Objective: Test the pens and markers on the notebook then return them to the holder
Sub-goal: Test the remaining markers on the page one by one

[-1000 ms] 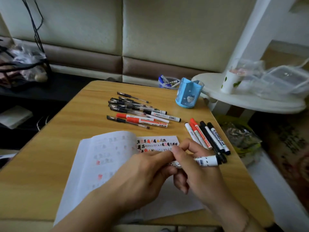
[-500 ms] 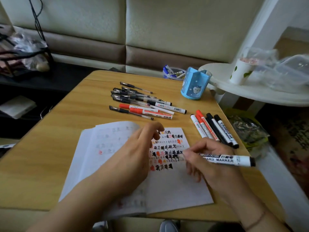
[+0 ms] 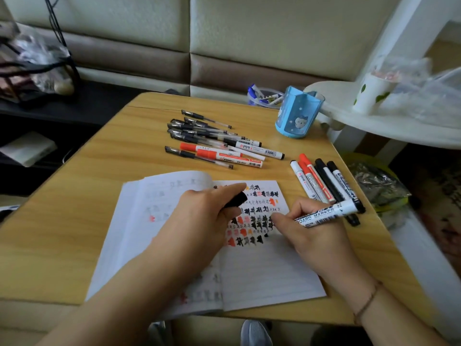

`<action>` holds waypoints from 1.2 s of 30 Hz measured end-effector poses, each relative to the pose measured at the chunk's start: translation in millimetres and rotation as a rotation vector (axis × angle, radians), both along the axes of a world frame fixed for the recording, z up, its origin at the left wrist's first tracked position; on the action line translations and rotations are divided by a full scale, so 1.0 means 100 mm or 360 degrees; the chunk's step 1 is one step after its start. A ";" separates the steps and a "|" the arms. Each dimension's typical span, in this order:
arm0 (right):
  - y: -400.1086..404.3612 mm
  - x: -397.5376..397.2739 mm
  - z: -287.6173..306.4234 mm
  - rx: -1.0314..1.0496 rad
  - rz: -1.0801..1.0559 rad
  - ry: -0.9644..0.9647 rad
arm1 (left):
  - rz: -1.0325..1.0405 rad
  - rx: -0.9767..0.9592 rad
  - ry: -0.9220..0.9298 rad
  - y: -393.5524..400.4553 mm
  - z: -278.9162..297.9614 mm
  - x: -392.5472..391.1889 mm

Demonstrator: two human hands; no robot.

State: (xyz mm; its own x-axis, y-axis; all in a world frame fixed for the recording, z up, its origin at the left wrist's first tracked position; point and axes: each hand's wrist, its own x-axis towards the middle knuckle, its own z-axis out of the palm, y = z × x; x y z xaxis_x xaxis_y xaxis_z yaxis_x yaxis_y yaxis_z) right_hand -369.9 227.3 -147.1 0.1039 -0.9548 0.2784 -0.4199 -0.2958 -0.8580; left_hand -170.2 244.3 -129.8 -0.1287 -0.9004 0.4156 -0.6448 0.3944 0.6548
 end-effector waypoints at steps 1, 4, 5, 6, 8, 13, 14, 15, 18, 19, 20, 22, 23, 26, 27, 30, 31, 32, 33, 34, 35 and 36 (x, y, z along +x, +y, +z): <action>0.00 0.00 0.00 0.0002 0.0010 0.0009 | -0.0032 -0.0026 -0.0027 0.00 -0.01 0.00; 0.01 0.02 0.01 0.0013 0.0036 0.0031 | -0.0069 -0.0082 -0.0104 -0.02 -0.03 0.00; 0.01 0.02 0.02 0.0013 0.0030 0.0032 | -0.0066 -0.0077 -0.0110 -0.02 -0.03 0.00; 0.01 0.02 0.02 0.0009 0.0022 0.0028 | -0.0063 -0.0071 -0.0109 -0.02 -0.03 0.00; 0.02 0.02 0.03 0.0017 0.0030 0.0028 | -0.0060 -0.0076 -0.0105 -0.02 -0.03 0.00; 0.03 0.01 0.05 0.0002 0.0030 0.0056 | -0.0072 -0.0096 -0.0129 -0.02 -0.04 0.02; 0.03 0.02 0.05 -0.0011 0.0024 0.0060 | -0.0075 -0.0092 -0.0126 -0.02 -0.04 0.02; 0.03 0.02 0.05 -0.0018 0.0027 0.0071 | -0.0079 -0.0092 -0.0129 -0.02 -0.04 0.02; 0.03 0.02 0.06 0.0047 0.0036 0.0063 | -0.0091 -0.0116 -0.0125 -0.02 -0.03 0.02; 0.02 0.02 0.06 0.0077 0.0030 0.0038 | -0.0091 -0.0115 -0.0115 -0.02 -0.03 0.02; 0.02 0.01 0.06 0.0090 0.0020 0.0017 | -0.0091 -0.0111 -0.0108 -0.02 -0.03 0.01; 0.02 0.02 0.06 0.0072 0.0002 0.0006 | -0.0100 -0.0112 -0.0118 -0.01 -0.02 0.01; 0.01 0.02 0.06 0.0074 -0.0004 0.0013 | -0.0107 -0.0117 -0.0122 0.00 -0.02 0.01; -0.01 0.01 0.06 0.0134 0.0014 -0.0012 | -0.0092 -0.0095 -0.0111 0.00 0.00 0.00; 0.00 0.00 0.07 0.0154 0.0027 -0.0080 | -0.0077 -0.0071 -0.0111 0.01 0.00 0.00; 0.06 -0.02 0.15 0.0173 0.0075 -0.0421 | -0.0082 -0.0031 -0.0114 0.03 0.03 -0.01; 0.08 -0.03 0.19 0.0169 0.0105 -0.0522 | -0.0103 -0.0036 -0.0105 0.04 0.03 -0.01; 0.11 -0.04 0.22 0.0172 0.0149 -0.0615 | -0.0120 -0.0039 -0.0089 0.05 0.05 -0.02; 0.13 -0.04 0.24 0.0184 0.0190 -0.0704 | -0.0130 -0.0045 -0.0067 0.06 0.06 -0.03; 0.14 -0.05 0.26 0.0197 0.0207 -0.0780 | -0.0136 -0.0052 -0.0044 0.07 0.07 -0.03; 0.16 -0.06 0.27 0.0194 0.0213 -0.0832 | -0.0140 -0.0064 -0.0022 0.07 0.08 -0.04; 0.16 -0.06 0.27 0.0178 0.0212 -0.0863 | -0.0143 -0.0077 -0.0009 0.08 0.08 -0.04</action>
